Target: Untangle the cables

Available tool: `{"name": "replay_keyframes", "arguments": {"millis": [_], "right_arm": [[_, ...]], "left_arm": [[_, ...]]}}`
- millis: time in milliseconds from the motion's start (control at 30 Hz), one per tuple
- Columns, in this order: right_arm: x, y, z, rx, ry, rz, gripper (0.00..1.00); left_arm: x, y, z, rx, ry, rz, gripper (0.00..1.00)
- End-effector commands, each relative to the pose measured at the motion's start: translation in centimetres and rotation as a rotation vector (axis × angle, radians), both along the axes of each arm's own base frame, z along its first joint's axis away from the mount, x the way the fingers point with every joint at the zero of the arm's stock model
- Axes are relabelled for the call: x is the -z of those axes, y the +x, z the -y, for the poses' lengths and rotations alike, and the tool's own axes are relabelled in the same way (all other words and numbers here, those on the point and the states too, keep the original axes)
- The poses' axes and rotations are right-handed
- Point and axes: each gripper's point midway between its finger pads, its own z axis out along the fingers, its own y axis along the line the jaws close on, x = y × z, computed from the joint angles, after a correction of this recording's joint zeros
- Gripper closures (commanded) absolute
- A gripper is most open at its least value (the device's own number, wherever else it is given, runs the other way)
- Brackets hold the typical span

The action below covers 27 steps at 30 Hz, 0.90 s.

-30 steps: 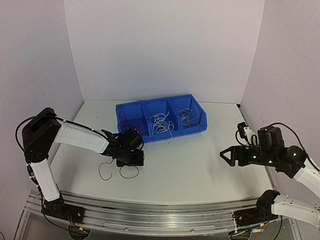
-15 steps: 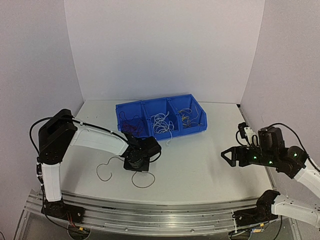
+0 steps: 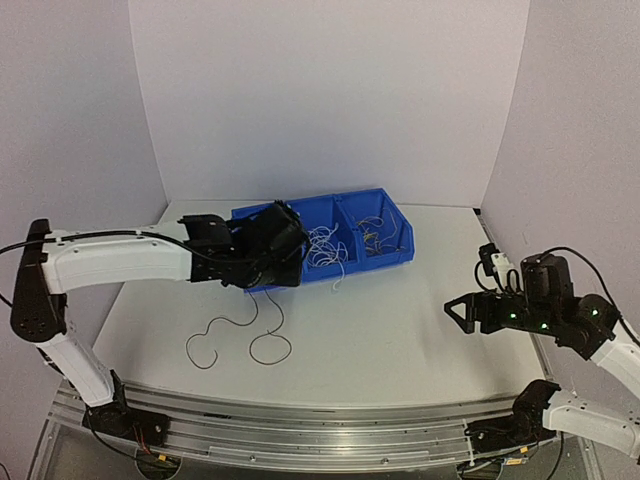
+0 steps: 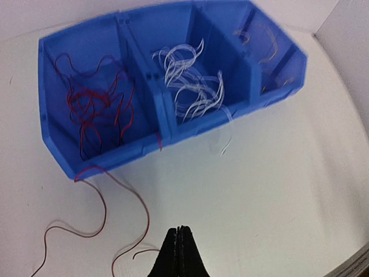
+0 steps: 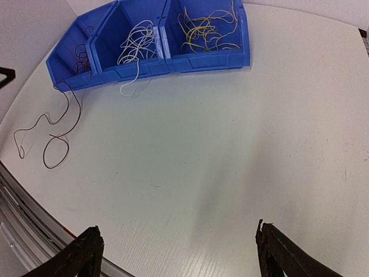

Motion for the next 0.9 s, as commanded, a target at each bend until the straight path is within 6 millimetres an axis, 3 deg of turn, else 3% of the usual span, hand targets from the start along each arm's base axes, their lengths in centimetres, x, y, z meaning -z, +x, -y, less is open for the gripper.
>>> {"name": "replay_keyframes", "arguments": {"millis": [0,100,133,167,300,500,633,767,867], "right_arm": [[0.3,-0.1,0.4,-0.002,-0.02,0.01,0.11],[0.3,-0.3,0.4,-0.001,-0.017,0.01,0.11],[0.4,-0.3,0.5,0.0,-0.018,0.009,0.11],[0.4,-0.4,0.5,0.001,-0.019,0.011,0.11],[0.4,-0.3,0.7,0.008,-0.024,0.018,0.11],[0.8,-0.4,0.5,-0.003,-0.029,0.0,0.11],[1.0,-0.4,0.4,-0.011,-0.034,-0.011,0.11],[1.1,-0.3,0.3,-0.015,-0.039,-0.015,0.11],[1.0,-0.3,0.4,-0.013,-0.043,-0.009,0.11]], "left_arm": [[-11.7,1.4,-0.6,0.015,-0.146,0.275,1.0],[-12.2,1.3,-1.7,-0.03,-0.147,0.265,0.95],[-11.5,1.2,-2.1,-0.044,-0.141,0.241,0.87],[-10.6,1.0,-2.3,-0.055,-0.135,0.216,0.72],[-5.0,-0.4,-3.8,-0.145,-0.116,0.062,0.35],[3.6,-0.9,-5.6,-0.218,-0.079,-0.063,0.03],[7.9,1.2,-7.3,-0.237,-0.052,-0.037,0.0],[9.8,3.2,-6.0,-0.184,-0.158,0.007,0.0],[10.7,5.0,-6.2,-0.224,-0.198,0.036,0.0]]}}
